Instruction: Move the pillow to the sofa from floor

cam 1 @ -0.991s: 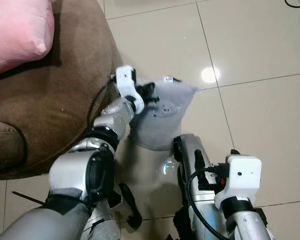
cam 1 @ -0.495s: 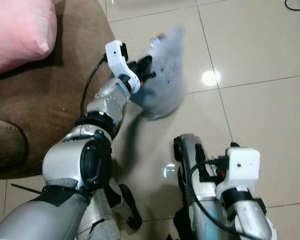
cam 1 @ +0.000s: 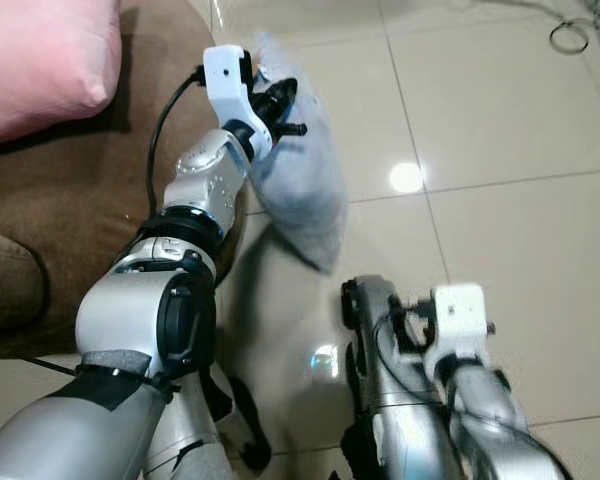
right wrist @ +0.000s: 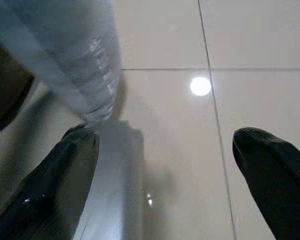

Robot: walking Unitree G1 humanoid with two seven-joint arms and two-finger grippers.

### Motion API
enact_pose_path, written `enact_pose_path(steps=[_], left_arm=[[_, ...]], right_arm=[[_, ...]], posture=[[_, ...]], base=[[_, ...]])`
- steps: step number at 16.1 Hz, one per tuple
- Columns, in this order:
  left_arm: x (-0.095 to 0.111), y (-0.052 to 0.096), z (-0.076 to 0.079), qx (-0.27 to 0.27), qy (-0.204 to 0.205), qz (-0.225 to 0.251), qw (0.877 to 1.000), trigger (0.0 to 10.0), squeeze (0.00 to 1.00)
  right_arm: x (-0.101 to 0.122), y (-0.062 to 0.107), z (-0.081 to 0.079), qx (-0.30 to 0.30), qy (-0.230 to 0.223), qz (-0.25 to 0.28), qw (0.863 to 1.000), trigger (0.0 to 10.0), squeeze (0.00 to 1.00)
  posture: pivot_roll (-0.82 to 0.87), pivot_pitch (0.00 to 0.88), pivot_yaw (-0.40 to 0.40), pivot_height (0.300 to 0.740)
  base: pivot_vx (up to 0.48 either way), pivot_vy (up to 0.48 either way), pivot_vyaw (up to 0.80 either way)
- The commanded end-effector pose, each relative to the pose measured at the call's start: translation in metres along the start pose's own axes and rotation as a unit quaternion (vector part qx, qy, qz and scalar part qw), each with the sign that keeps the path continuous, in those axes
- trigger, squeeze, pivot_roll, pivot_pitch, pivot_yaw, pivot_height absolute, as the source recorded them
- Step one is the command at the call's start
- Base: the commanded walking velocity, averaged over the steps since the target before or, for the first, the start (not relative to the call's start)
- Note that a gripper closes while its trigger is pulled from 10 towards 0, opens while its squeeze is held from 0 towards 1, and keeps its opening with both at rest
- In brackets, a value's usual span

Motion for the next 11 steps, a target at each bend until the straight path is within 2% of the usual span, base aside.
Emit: enact_pose_path(steps=[1,4,8,11], left_arm=[[0.021,0.002,-0.011,0.007,-0.033,0.037,0.999,0.0,0.00],[0.031,0.011,-0.032,0.040,-0.055,0.048,0.997,0.0,0.00],[0.036,0.025,-0.054,0.079,-0.068,0.058,0.993,0.0,0.00],[0.036,0.031,-0.063,0.096,-0.072,0.063,0.991,0.0,0.00]], right_arm=[[-0.010,-0.005,0.002,0.005,-0.003,-0.019,1.000,10.0,0.32],[-0.002,-0.029,-0.009,0.044,0.007,-0.009,0.999,10.0,0.32],[-0.005,-0.053,-0.020,0.080,0.030,-0.016,0.996,10.0,0.32],[-0.004,-0.064,-0.024,0.099,0.037,-0.011,0.994,10.0,0.35]], posture=[[-0.28,0.200,0.023,0.522],[-0.20,0.163,-0.005,0.522],[-0.09,0.121,-0.058,0.522],[-0.04,0.102,-0.087,0.522]], base=[[0.000,0.000,0.00],[0.000,0.000,0.00],[0.000,0.000,0.00],[0.000,0.000,0.00]])
Point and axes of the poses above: a point about 5 cm out from each wrist's last joint towards the gripper, its own y axis pointing back from the gripper into the wrist, its own x axis along the axis of the wrist's last joint, z = x × y, the point moved 2 cm from there along -y, pointing out of the wrist towards the gripper, and after that the axes turned 10 degrees about -y, right-handed, at the moved point
